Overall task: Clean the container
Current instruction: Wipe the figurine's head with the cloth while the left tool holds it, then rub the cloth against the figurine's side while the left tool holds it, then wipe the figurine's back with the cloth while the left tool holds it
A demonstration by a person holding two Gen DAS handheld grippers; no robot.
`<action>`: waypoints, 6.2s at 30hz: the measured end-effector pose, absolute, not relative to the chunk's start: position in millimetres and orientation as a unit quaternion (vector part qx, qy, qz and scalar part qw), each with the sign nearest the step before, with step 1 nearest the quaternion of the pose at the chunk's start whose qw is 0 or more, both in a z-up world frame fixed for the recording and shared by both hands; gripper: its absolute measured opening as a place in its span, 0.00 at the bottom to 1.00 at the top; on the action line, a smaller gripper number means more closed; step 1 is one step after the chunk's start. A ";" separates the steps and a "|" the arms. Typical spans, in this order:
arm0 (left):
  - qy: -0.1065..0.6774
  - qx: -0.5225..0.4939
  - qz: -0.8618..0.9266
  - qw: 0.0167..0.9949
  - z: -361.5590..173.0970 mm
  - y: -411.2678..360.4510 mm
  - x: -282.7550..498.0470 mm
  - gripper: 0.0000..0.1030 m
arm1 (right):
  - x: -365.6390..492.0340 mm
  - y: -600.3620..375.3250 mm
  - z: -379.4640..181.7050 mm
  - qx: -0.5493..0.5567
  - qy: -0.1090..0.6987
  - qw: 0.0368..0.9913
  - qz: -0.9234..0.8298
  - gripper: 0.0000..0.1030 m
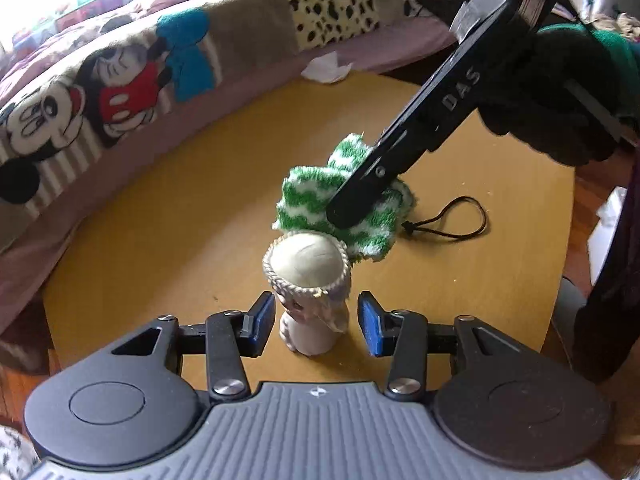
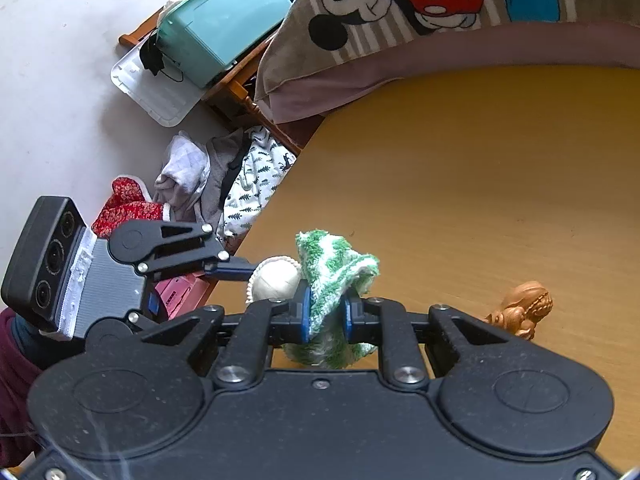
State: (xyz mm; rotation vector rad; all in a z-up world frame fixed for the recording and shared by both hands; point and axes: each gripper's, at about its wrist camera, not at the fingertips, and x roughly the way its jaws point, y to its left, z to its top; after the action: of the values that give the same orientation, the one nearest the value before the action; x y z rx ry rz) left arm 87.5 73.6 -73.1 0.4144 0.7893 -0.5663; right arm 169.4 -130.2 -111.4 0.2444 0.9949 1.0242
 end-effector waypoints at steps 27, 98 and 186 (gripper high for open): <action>0.429 0.069 -0.192 0.880 -84.2 46.3 78.9 0.43 | 160.9 -121.9 -111.3 0.115 0.448 0.758 0.460 0.16; 0.427 0.016 -0.045 0.903 -65.3 63.4 109.7 0.47 | 160.9 -150.4 -100.2 0.126 0.436 0.771 0.446 0.16; 0.395 0.142 -0.194 0.887 -96.3 62.7 98.0 0.32 | 153.3 -134.3 -144.7 0.199 0.439 0.768 0.421 0.14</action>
State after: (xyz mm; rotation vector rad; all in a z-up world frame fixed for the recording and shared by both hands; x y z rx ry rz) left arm 98.0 62.7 -96.3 0.2951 0.8216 -0.4035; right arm 153.3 -134.3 -144.7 0.4316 0.9517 0.9147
